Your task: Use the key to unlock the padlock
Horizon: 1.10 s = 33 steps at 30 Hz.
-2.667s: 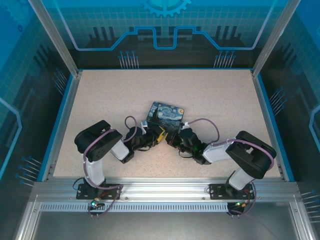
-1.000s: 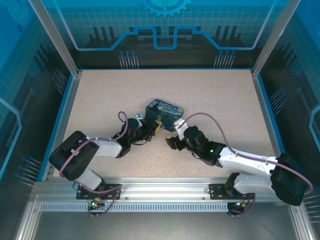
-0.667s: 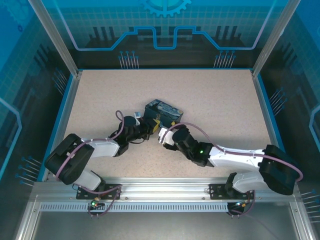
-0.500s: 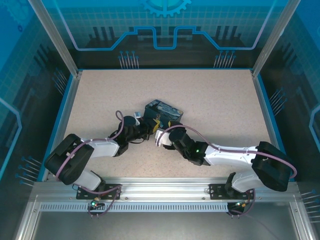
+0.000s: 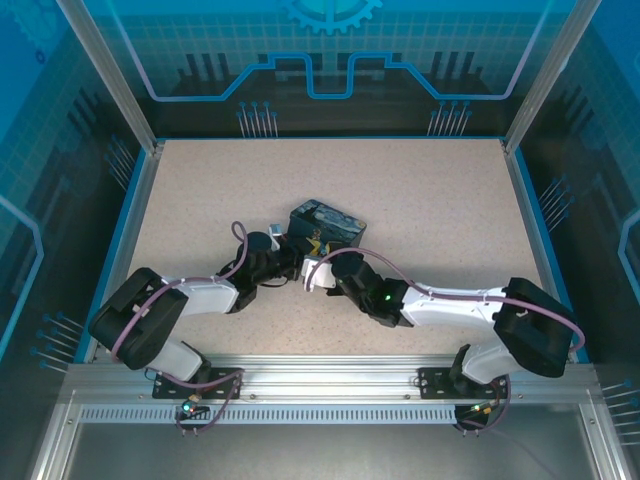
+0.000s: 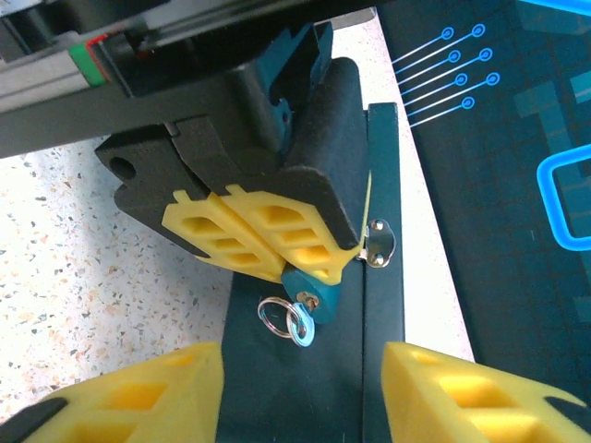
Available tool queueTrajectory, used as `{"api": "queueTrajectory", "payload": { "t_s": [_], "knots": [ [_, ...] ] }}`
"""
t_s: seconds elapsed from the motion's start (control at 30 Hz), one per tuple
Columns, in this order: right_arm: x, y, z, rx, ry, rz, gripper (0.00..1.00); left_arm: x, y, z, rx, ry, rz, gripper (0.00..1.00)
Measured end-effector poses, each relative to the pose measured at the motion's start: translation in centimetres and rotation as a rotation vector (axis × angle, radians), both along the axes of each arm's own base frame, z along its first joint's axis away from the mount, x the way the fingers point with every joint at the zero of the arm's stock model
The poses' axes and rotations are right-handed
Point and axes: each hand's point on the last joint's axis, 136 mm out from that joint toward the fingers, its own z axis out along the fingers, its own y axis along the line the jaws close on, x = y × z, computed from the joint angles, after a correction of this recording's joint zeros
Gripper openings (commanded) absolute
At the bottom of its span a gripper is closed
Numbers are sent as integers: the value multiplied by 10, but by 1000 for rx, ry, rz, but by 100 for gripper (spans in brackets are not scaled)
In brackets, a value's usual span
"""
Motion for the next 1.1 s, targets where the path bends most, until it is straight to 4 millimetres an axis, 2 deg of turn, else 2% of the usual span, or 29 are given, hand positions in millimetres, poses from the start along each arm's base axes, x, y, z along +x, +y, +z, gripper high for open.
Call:
{"api": "queueTrajectory", "payload": {
  "t_s": [0.2, 0.5, 0.9, 1.1],
  "knots": [
    [2, 4, -3, 0, 10, -1, 30, 0, 0, 0, -4, 5, 2, 0],
    [6, 8, -13, -12, 25, -11, 23, -1, -1, 0, -14, 14, -1, 0],
    [17, 3, -15, 0, 24, -48, 25, -1, -1, 0, -13, 16, -1, 0],
    [21, 0, -17, -2, 28, -61, 17, -1, -1, 0, -16, 19, 1, 0]
  ]
}}
